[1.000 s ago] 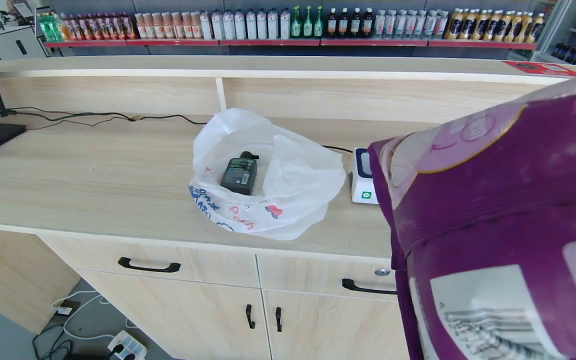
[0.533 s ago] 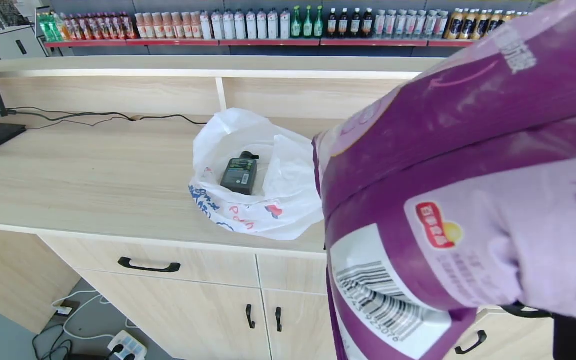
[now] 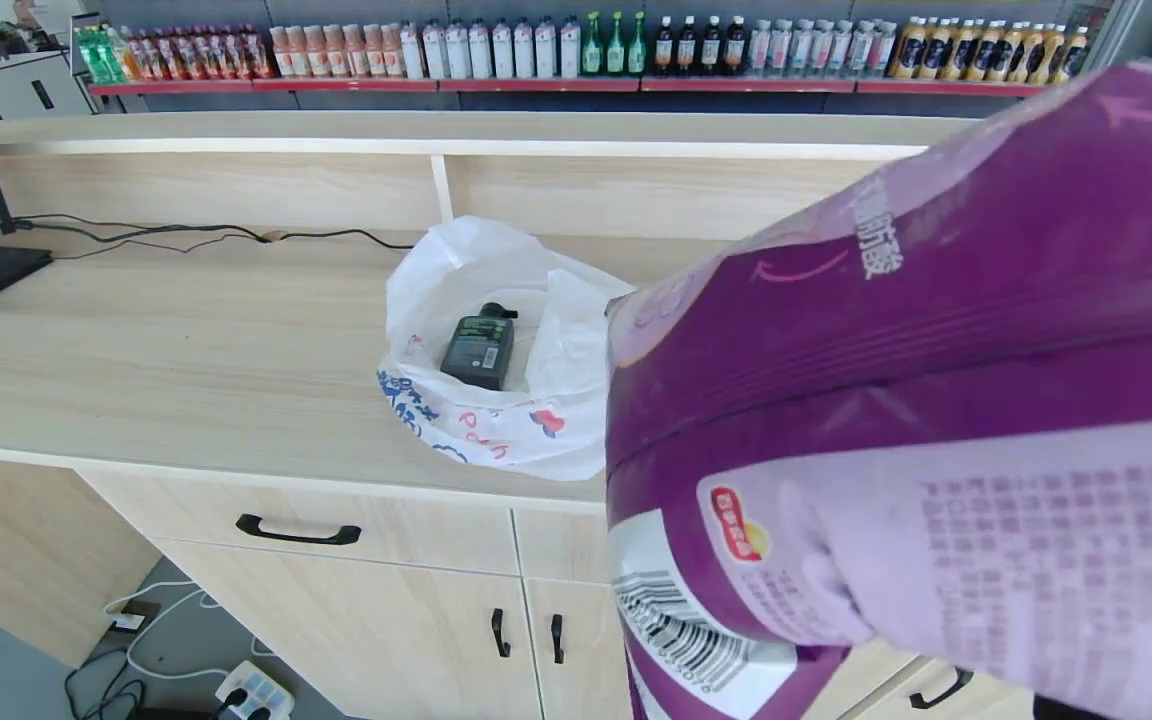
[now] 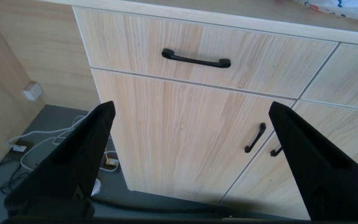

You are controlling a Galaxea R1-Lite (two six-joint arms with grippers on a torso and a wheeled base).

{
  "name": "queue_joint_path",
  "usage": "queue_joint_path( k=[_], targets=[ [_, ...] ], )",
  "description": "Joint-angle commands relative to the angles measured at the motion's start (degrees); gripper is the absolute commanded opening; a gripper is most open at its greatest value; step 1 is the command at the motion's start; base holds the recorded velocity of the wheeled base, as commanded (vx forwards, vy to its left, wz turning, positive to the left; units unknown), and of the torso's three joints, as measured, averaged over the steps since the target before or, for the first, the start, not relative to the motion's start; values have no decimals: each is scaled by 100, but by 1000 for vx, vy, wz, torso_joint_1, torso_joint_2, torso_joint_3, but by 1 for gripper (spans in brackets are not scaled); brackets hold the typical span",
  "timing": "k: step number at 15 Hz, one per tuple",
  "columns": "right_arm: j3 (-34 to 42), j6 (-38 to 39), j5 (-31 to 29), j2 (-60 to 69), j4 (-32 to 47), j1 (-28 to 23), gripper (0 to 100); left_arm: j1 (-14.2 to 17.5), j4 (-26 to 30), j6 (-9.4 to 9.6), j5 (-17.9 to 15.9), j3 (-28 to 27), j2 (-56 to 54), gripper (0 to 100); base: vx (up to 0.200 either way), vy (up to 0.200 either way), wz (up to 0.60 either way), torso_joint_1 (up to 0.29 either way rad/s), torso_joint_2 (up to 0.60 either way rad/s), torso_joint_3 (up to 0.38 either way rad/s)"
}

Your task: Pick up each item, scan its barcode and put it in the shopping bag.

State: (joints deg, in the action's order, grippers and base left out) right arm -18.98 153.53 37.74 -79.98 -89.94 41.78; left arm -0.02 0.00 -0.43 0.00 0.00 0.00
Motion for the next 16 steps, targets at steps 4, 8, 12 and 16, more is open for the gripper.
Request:
queue_joint_path(
  k=[4, 8, 12, 16],
  targets=[
    [193, -2899, 58, 492, -6, 41, 0, 2, 0, -1, 0, 0, 0, 100, 0, 0, 0, 0, 0, 0],
    [167, -7161, 1833, 501, -6, -293, 0, -6, 0, -1, 0, 0, 0, 100, 0, 0, 0, 0, 0, 0],
    [-326, -8075, 1842, -263, 3, -1770, 0, -6, 0, -1, 0, 0, 0, 100, 0, 0, 0, 0, 0, 0],
    [-334, -9658, 1816, -1063, 3, -2684, 0, 2, 0, -1, 0, 0, 0, 100, 0, 0, 0, 0, 0, 0]
  ],
)
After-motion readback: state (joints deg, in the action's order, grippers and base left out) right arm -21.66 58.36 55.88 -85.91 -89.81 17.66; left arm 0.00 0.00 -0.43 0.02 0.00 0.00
